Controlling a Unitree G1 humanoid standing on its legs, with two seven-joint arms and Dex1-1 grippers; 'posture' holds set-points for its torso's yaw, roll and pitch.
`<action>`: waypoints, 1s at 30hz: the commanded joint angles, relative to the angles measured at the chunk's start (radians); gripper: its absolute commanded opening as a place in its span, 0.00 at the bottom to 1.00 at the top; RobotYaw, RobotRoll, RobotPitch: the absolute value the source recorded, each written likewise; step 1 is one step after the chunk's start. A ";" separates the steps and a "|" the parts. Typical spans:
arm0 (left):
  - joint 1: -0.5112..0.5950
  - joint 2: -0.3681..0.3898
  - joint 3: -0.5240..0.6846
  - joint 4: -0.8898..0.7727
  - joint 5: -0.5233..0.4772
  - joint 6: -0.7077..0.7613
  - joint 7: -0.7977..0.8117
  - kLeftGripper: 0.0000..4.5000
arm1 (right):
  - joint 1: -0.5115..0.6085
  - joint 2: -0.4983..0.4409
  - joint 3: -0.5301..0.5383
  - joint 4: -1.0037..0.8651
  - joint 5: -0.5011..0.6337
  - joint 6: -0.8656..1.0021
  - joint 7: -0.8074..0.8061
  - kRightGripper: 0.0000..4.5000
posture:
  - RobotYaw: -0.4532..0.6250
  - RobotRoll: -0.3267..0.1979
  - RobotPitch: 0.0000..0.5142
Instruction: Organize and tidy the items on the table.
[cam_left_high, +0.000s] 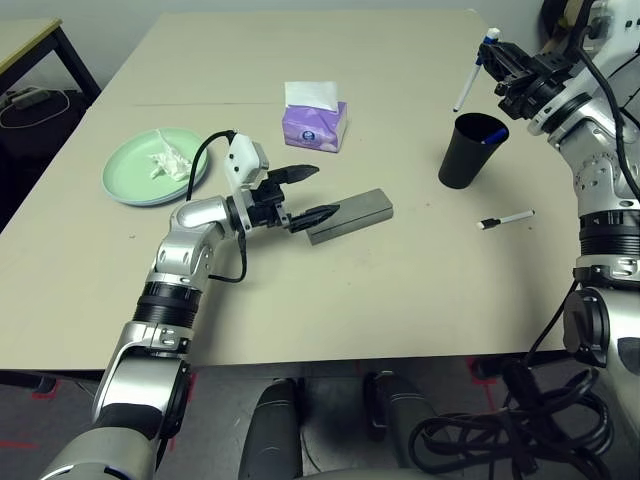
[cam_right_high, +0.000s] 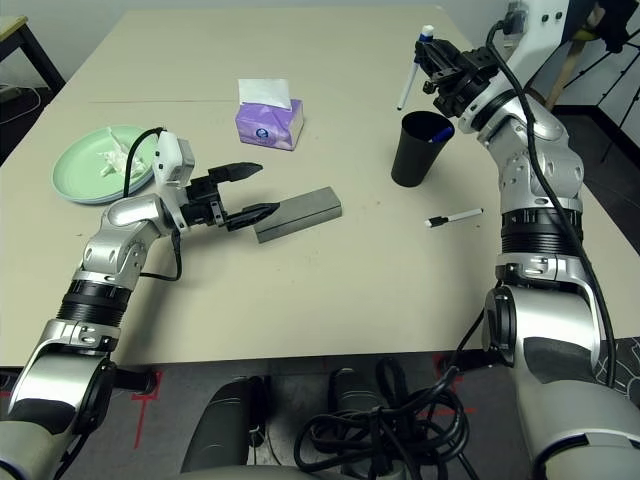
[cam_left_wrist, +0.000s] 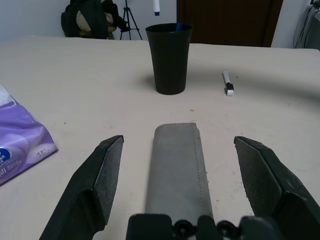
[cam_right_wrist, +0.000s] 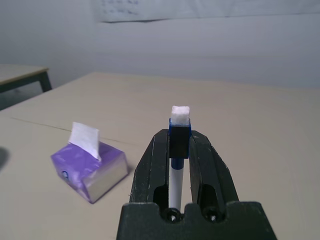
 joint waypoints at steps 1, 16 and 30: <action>-0.021 0.004 0.005 0.017 0.010 -0.005 -0.008 1.00 | -0.016 -0.015 0.004 0.013 -0.041 0.033 -0.065 0.09 | 0.42 0.62 0.19; -0.029 0.013 0.007 0.022 0.011 0.001 -0.016 1.00 | -0.012 -0.007 0.017 -0.045 -0.084 0.155 -0.173 0.09 | 0.41 0.62 0.20; -0.023 0.013 0.001 0.029 0.022 -0.034 -0.033 1.00 | 0.028 -0.007 0.035 -0.078 -0.082 0.195 -0.149 0.94 | 0.42 0.62 0.20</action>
